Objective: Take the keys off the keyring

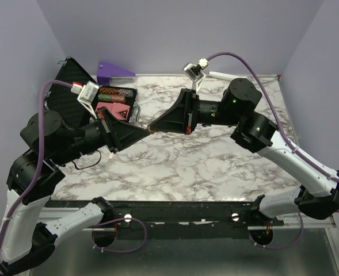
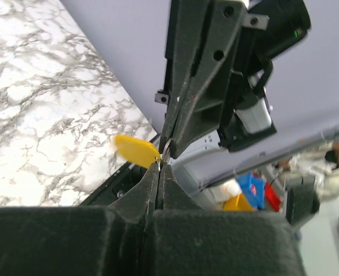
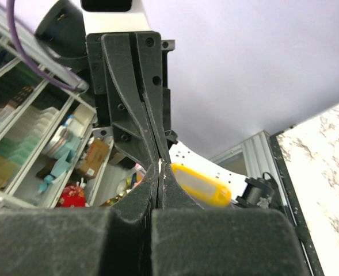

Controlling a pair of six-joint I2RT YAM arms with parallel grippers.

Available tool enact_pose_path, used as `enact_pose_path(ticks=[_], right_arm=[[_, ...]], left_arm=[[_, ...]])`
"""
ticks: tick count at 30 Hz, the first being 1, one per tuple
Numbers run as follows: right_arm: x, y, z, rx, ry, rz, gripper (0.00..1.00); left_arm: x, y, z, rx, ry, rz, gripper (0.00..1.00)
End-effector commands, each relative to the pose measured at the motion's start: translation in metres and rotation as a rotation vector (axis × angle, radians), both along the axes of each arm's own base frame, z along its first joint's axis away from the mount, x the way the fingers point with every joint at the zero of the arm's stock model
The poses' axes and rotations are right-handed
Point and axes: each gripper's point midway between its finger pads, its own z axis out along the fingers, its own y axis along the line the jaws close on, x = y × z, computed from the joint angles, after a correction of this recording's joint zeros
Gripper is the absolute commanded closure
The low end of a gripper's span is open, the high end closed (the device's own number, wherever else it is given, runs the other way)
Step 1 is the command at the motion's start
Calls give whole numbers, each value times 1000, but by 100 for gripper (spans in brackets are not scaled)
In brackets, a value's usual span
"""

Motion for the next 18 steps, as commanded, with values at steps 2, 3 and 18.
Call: enact_pose_path(ticks=[2,3,18], right_arm=[[11,-1,-5,-40,17,-73,99],[11,1,-6,-43,20,-70,99],[18,9,-14,-43,20,-84,99]], left_arm=[[43,25,-17,-112,146,319,100],[45,24,-19,-133,164,328,100],[68,45,-31,-297,351,533,100]])
